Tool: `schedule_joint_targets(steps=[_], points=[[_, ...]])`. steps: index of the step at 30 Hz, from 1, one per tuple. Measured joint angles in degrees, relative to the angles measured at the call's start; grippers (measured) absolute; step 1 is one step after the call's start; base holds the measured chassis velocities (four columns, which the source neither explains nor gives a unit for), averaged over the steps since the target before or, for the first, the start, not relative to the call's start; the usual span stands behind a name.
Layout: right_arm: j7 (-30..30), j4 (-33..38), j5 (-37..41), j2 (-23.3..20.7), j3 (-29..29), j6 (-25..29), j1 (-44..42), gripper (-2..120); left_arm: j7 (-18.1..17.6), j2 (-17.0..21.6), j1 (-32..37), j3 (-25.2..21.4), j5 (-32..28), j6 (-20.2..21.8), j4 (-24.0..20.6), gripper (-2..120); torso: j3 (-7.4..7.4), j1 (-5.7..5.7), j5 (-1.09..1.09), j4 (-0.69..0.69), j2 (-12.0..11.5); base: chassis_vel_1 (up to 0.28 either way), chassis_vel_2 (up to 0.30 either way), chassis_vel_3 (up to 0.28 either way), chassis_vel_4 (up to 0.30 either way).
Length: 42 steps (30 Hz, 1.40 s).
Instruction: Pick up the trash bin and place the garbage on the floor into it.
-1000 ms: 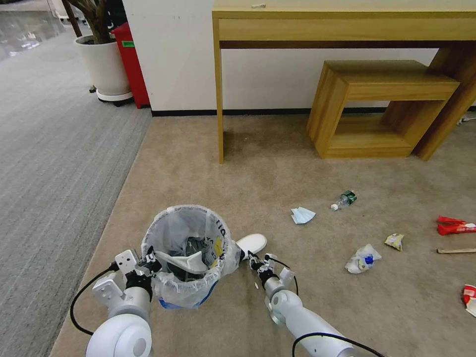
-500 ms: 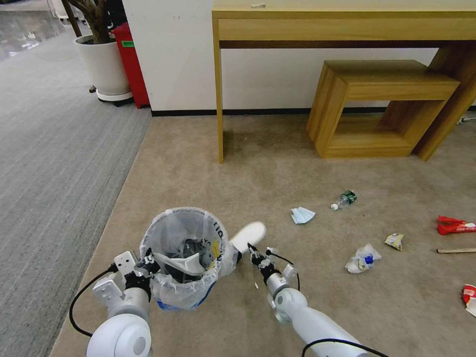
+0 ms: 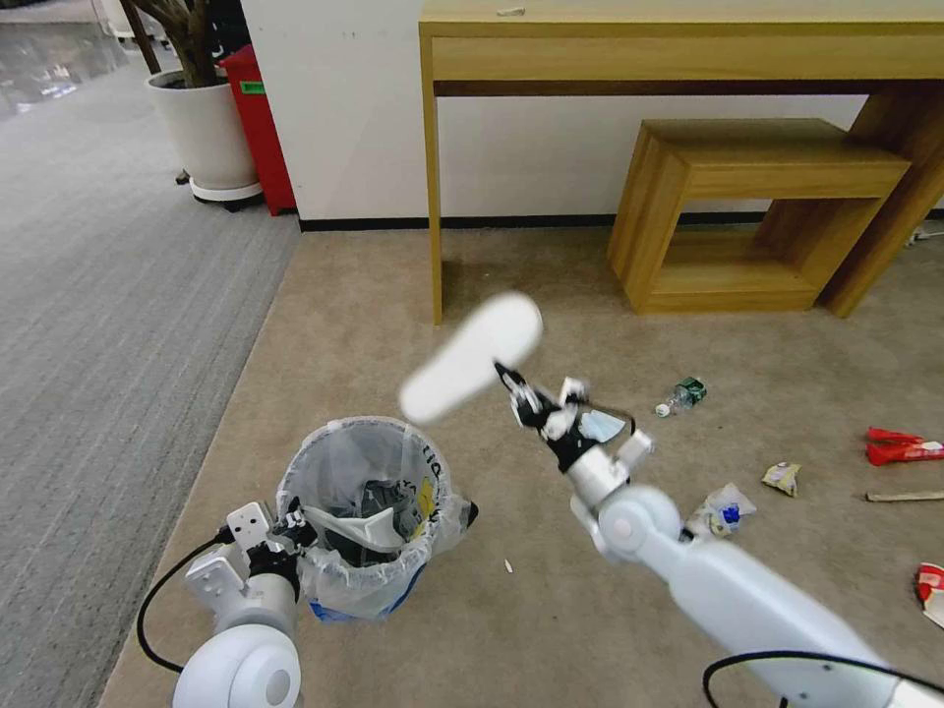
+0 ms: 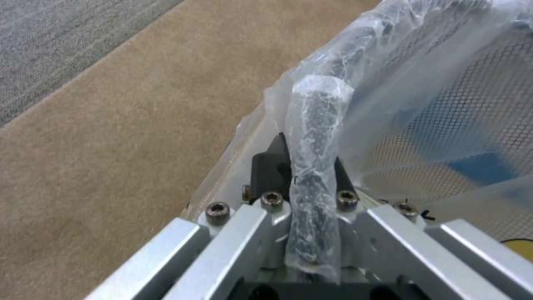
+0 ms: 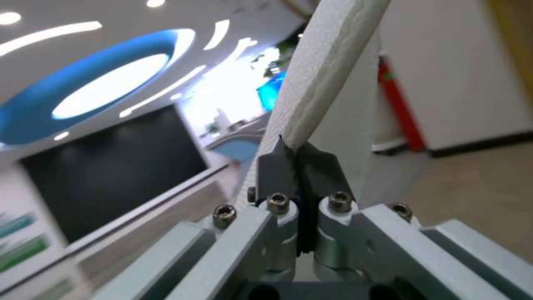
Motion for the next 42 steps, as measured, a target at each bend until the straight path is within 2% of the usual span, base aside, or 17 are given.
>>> schedule_joint_targets(steps=[6,13,25,35,42], points=[[-1.99,1.65,-5.84,-3.16,-5.35,-0.42,4.53,0,-0.1,-0.55,-0.76,0.31,0.12,0.28,-0.2,1,0.0,0.0,0.0,-0.02,0.0,0.0,0.0,0.0,0.0],[-3.77,0.26,-12.51,-3.89,-6.95,-0.01,6.56,0,-0.11,-1.5,-1.58,0.85,0.6,0.28,0.68,1,0.01,0.0,0.0,-0.02,0.0,0.0,0.0,0.0,0.0],[-6.17,-2.09,-19.12,-5.68,-11.1,1.3,8.94,0,-0.11,-1.78,-2.81,0.72,0.3,0.28,1.29,1,0.01,0.0,0.0,-0.02,0.0,0.0,0.0,0.0,0.0],[-9.64,-5.18,-32.91,-5.03,-11.54,3.82,12.02,0,-0.1,-2.03,-3.23,0.86,0.15,0.28,1.44,1,0.01,0.0,0.0,-0.02,-0.01,0.0,0.0,0.0,0.0],[-10.77,-6.99,-37.0,-4.04,-12.45,4.86,13.13,0,-0.07,-2.29,-3.3,0.9,0.14,0.27,1.43,1,0.01,0.0,-0.01,-0.02,0.0,0.0,0.0,0.0,0.0]])
